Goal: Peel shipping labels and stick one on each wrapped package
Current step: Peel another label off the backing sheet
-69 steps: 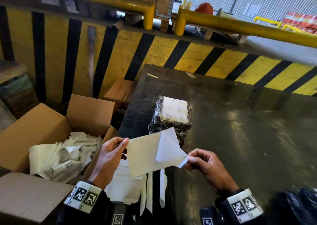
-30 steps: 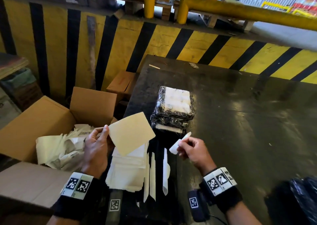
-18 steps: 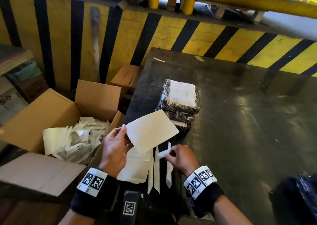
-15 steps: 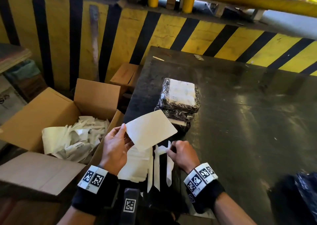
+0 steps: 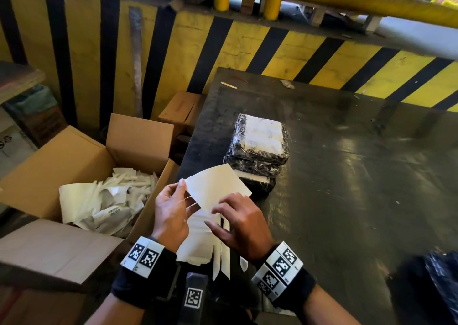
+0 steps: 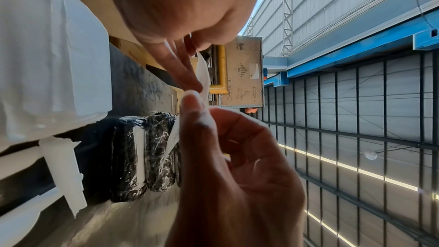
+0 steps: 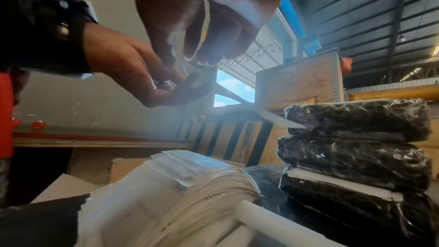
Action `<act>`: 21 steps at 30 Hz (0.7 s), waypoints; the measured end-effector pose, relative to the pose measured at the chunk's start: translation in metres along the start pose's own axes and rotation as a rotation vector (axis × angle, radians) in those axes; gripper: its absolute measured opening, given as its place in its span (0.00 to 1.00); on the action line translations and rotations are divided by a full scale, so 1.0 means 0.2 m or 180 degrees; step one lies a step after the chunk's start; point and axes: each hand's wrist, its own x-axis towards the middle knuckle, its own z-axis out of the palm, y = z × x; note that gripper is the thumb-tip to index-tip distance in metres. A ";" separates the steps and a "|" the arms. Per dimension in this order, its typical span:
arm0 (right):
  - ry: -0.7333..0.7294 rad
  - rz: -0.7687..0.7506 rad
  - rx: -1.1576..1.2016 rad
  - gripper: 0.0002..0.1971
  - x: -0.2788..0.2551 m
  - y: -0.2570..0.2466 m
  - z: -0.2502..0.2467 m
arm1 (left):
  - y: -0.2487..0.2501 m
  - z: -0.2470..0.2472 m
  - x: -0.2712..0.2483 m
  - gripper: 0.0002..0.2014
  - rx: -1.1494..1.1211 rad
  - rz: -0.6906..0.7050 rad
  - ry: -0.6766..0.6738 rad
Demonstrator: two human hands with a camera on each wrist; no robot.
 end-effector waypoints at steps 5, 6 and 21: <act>0.0096 -0.0116 -0.0055 0.05 0.03 -0.01 0.00 | 0.00 -0.01 0.02 0.09 0.0068 -0.0039 0.0074; 0.0077 -0.0128 -0.0058 0.06 0.03 -0.01 0.00 | 0.00 -0.01 0.03 0.09 0.0081 -0.0047 0.0076; 0.0046 0.2272 0.2614 0.07 0.04 0.02 -0.03 | 0.05 -0.01 0.12 0.07 -0.0421 -0.0585 -0.0070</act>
